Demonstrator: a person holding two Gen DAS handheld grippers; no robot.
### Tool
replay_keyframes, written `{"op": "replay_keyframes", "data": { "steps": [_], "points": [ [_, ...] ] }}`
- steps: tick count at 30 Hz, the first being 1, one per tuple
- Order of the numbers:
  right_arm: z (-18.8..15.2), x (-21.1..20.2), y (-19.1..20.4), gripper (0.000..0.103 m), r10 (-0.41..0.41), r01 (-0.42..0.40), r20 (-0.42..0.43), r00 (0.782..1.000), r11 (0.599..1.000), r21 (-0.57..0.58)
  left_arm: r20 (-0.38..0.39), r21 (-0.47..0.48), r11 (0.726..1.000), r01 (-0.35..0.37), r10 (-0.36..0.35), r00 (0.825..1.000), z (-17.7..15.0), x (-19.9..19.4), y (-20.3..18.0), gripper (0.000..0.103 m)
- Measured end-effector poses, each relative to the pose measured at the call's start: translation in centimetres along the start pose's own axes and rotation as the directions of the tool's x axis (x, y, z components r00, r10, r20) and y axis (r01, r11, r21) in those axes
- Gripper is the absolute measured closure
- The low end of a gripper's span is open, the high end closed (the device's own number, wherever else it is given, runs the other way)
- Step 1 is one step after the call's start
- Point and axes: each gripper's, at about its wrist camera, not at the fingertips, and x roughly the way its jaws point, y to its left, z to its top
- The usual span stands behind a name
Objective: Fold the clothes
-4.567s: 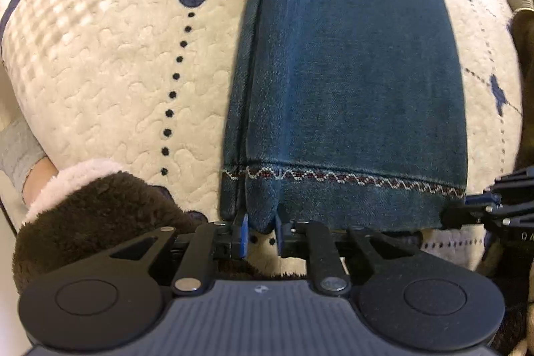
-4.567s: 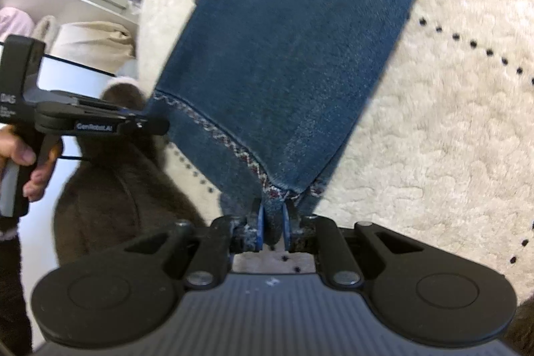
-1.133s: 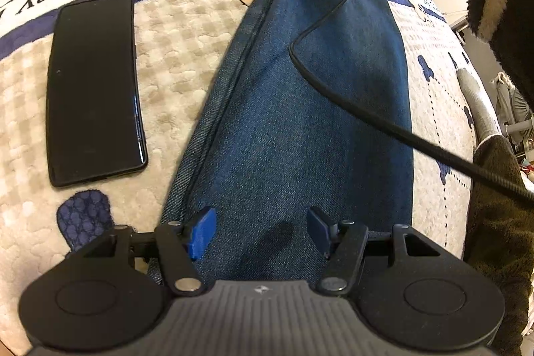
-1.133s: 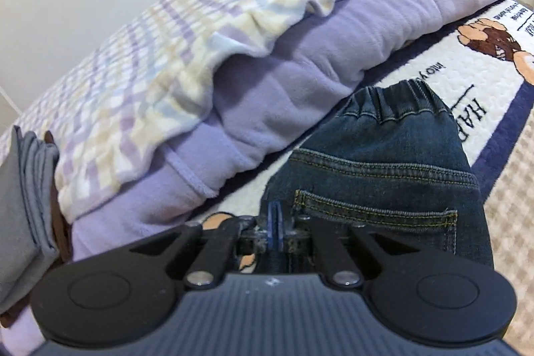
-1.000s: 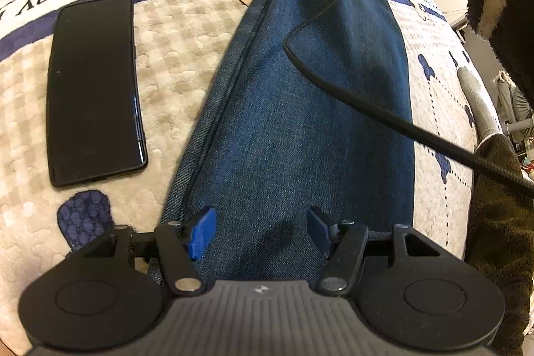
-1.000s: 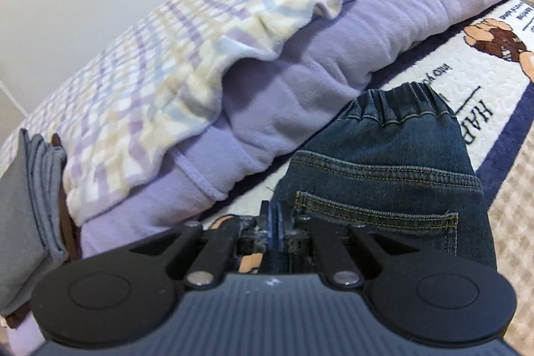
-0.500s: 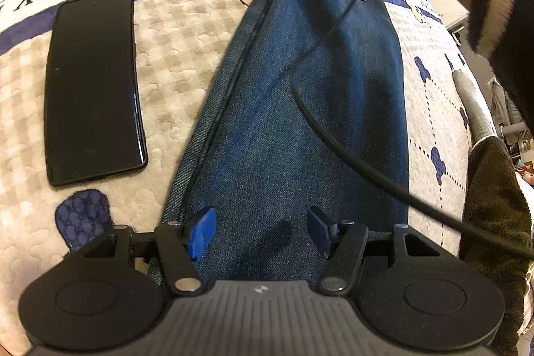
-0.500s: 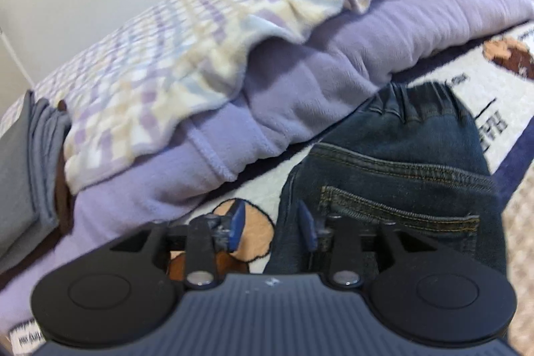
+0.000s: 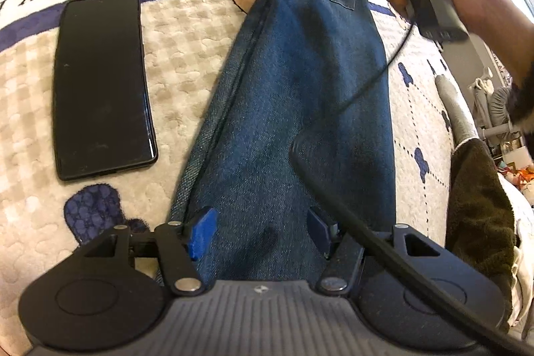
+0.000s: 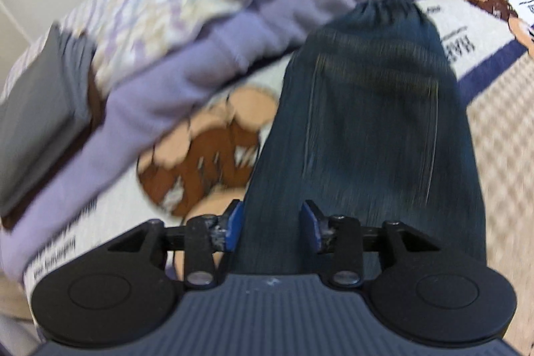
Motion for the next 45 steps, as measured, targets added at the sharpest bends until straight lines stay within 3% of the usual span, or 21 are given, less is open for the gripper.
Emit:
{"op": "replay_keyframes", "data": {
  "steps": [5,16,23,26,27,28,31,41,44,45],
  "points": [
    [-3.4,-0.6,0.5,0.064,-0.004,0.004,-0.055,0.999,1.000,-0.005,0.006,-0.012,1.000,0.014,-0.013,1.000,-0.1,-0.1,0.3,0.042],
    [-6.2,-1.7,2.6,0.066,0.014,-0.016,-0.092,0.996,1.000,-0.025,-0.005,0.009,1.000,0.002,-0.002,1.000,-0.1,0.4,0.0,0.042],
    [-8.7,-0.8,4.5,0.066,-0.020,0.011,-0.128,0.992,0.997,-0.073,-0.005,0.017,1.000,0.001,-0.001,1.000,-0.3,0.4,0.0,0.042],
    [-9.6,-0.1,4.8,0.078,-0.050,0.039,-0.123,0.991,0.995,-0.094,-0.004,0.014,1.000,0.003,-0.003,1.000,-0.3,0.3,0.1,0.042],
    [-9.7,-0.1,4.9,0.087,-0.054,0.042,-0.118,0.992,0.994,-0.104,-0.004,0.015,1.000,0.003,-0.003,1.000,-0.3,0.3,0.0,0.042],
    [-9.8,-0.1,5.0,0.091,-0.057,0.044,-0.113,0.992,0.993,-0.113,-0.004,0.016,1.000,0.002,-0.002,1.000,-0.3,0.2,0.0,0.042],
    [-9.8,-0.4,5.4,0.094,-0.066,0.050,-0.106,0.992,0.989,-0.140,0.000,0.015,1.000,0.001,-0.001,1.000,-0.3,0.0,0.0,0.042],
    [-8.7,-0.4,7.5,0.094,-0.073,0.054,-0.108,0.991,0.984,-0.168,0.011,0.000,1.000,-0.006,0.006,1.000,-0.4,-0.6,0.4,0.042],
    [-9.1,0.6,7.9,0.084,-0.086,0.062,-0.117,0.989,0.978,-0.198,0.005,0.008,1.000,-0.013,0.013,1.000,-0.4,-0.4,0.4,0.042],
    [-9.3,0.7,8.0,0.074,-0.081,0.056,-0.119,0.990,0.978,-0.202,0.004,0.011,1.000,-0.014,0.014,1.000,-0.4,-0.4,0.3,0.042]
  ]
}}
